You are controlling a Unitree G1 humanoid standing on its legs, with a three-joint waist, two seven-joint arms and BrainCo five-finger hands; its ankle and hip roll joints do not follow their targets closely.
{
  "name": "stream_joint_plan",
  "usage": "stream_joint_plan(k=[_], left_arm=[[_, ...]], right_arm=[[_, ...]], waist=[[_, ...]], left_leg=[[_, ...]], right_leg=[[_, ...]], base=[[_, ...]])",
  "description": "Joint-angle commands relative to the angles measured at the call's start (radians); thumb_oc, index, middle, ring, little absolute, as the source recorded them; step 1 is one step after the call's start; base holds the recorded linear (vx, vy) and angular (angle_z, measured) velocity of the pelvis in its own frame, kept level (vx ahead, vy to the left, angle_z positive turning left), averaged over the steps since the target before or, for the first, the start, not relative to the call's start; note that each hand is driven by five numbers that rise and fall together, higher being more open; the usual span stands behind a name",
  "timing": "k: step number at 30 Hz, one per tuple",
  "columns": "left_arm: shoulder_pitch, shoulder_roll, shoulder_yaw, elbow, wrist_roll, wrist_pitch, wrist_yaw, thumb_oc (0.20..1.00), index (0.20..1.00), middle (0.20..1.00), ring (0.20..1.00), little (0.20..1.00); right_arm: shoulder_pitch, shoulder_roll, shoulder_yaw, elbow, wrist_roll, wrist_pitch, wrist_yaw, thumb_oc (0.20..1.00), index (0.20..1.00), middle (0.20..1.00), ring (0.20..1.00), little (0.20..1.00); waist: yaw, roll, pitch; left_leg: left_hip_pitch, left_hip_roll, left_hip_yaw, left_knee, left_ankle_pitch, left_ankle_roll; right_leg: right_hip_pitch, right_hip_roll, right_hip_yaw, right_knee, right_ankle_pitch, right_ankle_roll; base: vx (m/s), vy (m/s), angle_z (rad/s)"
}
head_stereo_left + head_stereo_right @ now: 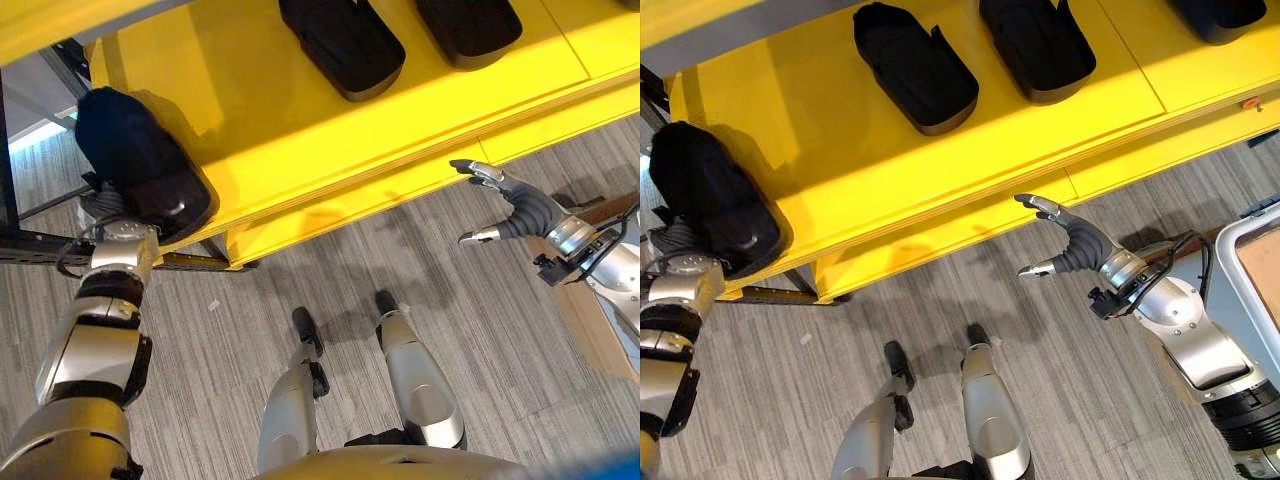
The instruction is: Move parts from the plastic box to the shelf.
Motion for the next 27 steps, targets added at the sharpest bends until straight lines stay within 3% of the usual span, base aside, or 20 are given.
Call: stream_joint_plan(k=[1,11,17,21,24,25,27], left_arm=[[0.007,0.121,0.029,0.038,0.013,0.012,0.07,0.2,0.2,0.2,0.2,0.2],[-0.071,0.18,-0.009,0.039,0.04,0.025,0.092,0.2,0.2,0.2,0.2,0.2],[-0.038,0.155,-0.04,-0.005,0.133,0.048,0.047,0.2,0.2,0.2,0.2,0.2],[-0.008,0.171,-0.018,-0.006,0.14,0.03,0.006,0.2,0.2,0.2,0.2,0.2],[0.062,0.162,0.015,-0.034,0.134,0.076,0.043,0.2,0.2,0.2,0.2,0.2],[0.067,0.161,0.02,-0.036,0.133,0.077,0.043,0.2,0.2,0.2,0.2,0.2],[0.099,0.156,0.036,-0.045,0.139,0.08,0.034,0.2,0.2,0.2,0.2,0.2]], right_arm=[[-0.071,0.034,-0.04,-0.015,0.026,-0.033,-0.018,1.0,1.0,1.0,1.0,1.0],[-0.104,0.007,-0.051,-0.027,0.031,-0.049,-0.037,1.0,1.0,1.0,1.0,1.0],[-0.064,0.04,-0.067,-0.029,0.006,-0.054,-0.081,1.0,1.0,1.0,1.0,1.0],[-0.08,0.049,-0.064,-0.003,0.0,-0.061,-0.044,1.0,1.0,1.0,1.0,1.0],[-0.088,0.063,-0.054,0.004,0.002,-0.07,-0.013,1.0,1.0,1.0,1.0,1.0],[-0.089,0.062,-0.052,0.003,0.002,-0.07,-0.011,1.0,1.0,1.0,1.0,1.0],[-0.091,0.066,-0.049,-0.007,0.011,-0.059,0.0,1.0,1.0,1.0,1.0,1.0]], waist=[[-0.017,-0.063,0.002],[-0.027,-0.073,0.035],[-0.035,-0.065,0.02],[-0.019,-0.055,0.007],[0.001,-0.048,0.0],[-0.002,-0.056,0.004],[0.007,-0.047,-0.002]], left_leg=[[0.028,-0.005,0.013,0.166,-0.259,0.026],[-0.034,-0.033,0.03,0.248,-0.295,0.044],[-0.031,-0.062,0.067,0.324,-0.363,0.076],[0.011,-0.068,0.126,0.314,-0.38,0.086],[0.062,-0.067,0.165,0.292,-0.412,0.091],[0.057,-0.067,0.182,0.292,-0.39,0.094],[0.082,-0.067,0.185,0.281,-0.414,0.101]], right_leg=[[0.031,-0.004,0.027,-0.16,0.06,0.021],[-0.006,-0.004,0.052,-0.182,0.104,0.028],[0.017,-0.043,0.086,-0.216,0.142,0.063],[0.028,-0.067,0.015,-0.245,0.16,0.076],[0.052,-0.073,-0.055,-0.27,0.155,0.093],[0.046,-0.076,-0.057,-0.274,0.178,0.088],[0.064,-0.063,-0.072,-0.26,0.145,0.093]], base=[[0.0,0.076,0.0],[0.0,0.085,0.0],[0.11,0.135,0.03],[0.1,0.147,-0.12],[0.11,0.118,-0.35],[0.17,0.097,-0.69],[0.09,0.037,-0.71]])
